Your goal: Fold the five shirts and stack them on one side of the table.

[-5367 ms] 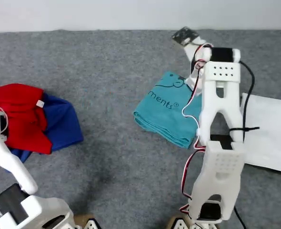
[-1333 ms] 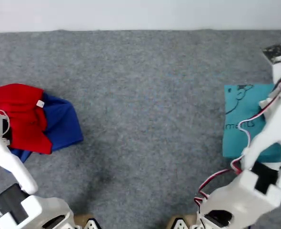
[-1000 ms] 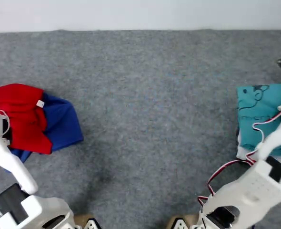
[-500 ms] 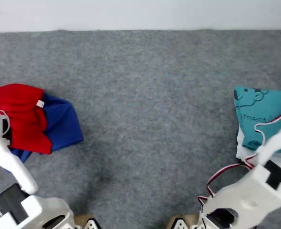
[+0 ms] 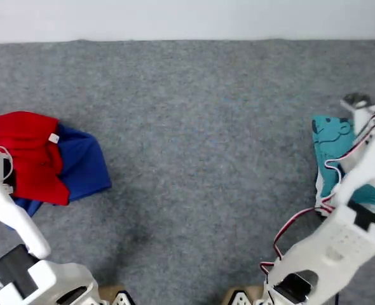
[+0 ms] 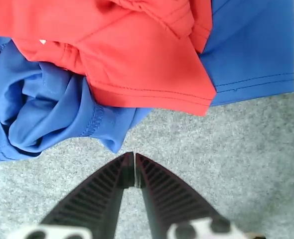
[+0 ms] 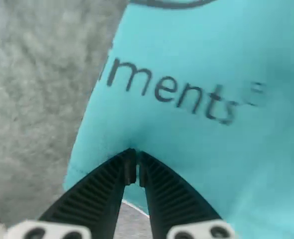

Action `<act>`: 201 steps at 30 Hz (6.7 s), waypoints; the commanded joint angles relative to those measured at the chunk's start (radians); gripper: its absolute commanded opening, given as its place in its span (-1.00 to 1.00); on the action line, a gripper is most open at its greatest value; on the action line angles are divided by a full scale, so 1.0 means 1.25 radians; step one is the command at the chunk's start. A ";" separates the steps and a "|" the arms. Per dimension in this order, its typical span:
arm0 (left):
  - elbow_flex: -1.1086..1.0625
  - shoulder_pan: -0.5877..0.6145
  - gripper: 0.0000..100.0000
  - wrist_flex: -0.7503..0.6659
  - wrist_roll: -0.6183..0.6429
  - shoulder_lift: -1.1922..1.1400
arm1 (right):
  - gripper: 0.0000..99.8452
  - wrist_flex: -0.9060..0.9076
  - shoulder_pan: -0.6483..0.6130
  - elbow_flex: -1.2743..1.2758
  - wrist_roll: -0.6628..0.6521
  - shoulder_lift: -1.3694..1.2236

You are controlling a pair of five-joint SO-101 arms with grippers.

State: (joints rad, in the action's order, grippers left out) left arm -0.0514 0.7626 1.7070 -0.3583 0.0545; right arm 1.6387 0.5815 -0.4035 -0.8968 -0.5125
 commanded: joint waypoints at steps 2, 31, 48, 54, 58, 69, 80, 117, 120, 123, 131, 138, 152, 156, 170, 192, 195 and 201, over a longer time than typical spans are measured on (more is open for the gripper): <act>0.002 -0.006 -0.97 -0.004 -0.002 0.028 | -0.98 0.060 -0.013 -0.011 0.005 -0.048; -0.057 -0.133 -0.97 -0.006 0.033 0.195 | -0.98 0.127 -0.004 0.097 0.281 0.497; -0.061 -0.167 -0.71 -0.108 0.020 0.188 | -0.97 0.125 -0.158 0.511 0.468 0.837; -0.099 -0.168 -0.56 -0.234 -0.049 0.135 | -0.97 0.125 -0.155 0.554 0.466 0.892; -0.104 -0.168 -0.50 -0.259 -0.079 0.001 | -0.97 0.125 -0.155 0.565 0.466 0.900; -0.018 -0.137 -0.51 -0.264 -0.107 -0.307 | -0.97 0.125 -0.154 0.565 0.468 0.902; 0.004 -0.144 -0.96 -0.298 -0.109 -0.301 | -0.98 0.126 -0.152 0.565 0.468 0.904; 0.004 -0.901 -0.97 -0.691 0.016 0.389 | -0.98 0.127 -0.152 0.565 0.468 0.904; 0.004 -0.955 -0.97 -0.712 0.015 0.426 | -0.98 0.126 -0.152 0.565 0.468 0.904; -0.001 -0.967 -0.97 -0.702 0.015 0.446 | -0.98 0.126 -0.152 0.565 0.468 0.903; -0.002 -0.870 -0.97 -0.474 0.015 0.448 | -0.98 0.125 -0.155 0.565 0.464 0.898; -0.002 -0.717 -0.97 -0.322 -0.017 0.449 | -0.97 0.111 -0.158 0.565 0.463 0.897; -0.198 -0.387 -0.97 -0.311 -0.122 0.448 | -0.97 0.040 -0.576 0.557 0.462 0.731; -0.260 -0.345 -0.97 -0.314 -0.122 0.448 | -0.97 0.029 -0.692 0.501 0.462 0.598; -0.352 -0.293 -0.97 -0.352 -0.115 0.454 | -0.72 0.035 -0.801 0.237 0.463 0.353; -0.056 -1.067 -0.79 -0.435 0.026 0.416 | -0.72 0.125 -0.299 0.382 0.307 0.587; -0.046 -1.063 -0.67 -0.394 0.065 0.410 | -0.72 0.125 -0.251 0.415 0.280 0.625; -0.041 -1.011 -0.67 -0.329 0.087 0.415 | -0.71 0.125 -0.241 0.481 0.268 0.706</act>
State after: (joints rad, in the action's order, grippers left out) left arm -0.1465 -0.5401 1.2666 -0.2616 0.5669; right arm 1.7538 0.2762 0.1887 -0.5516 0.2977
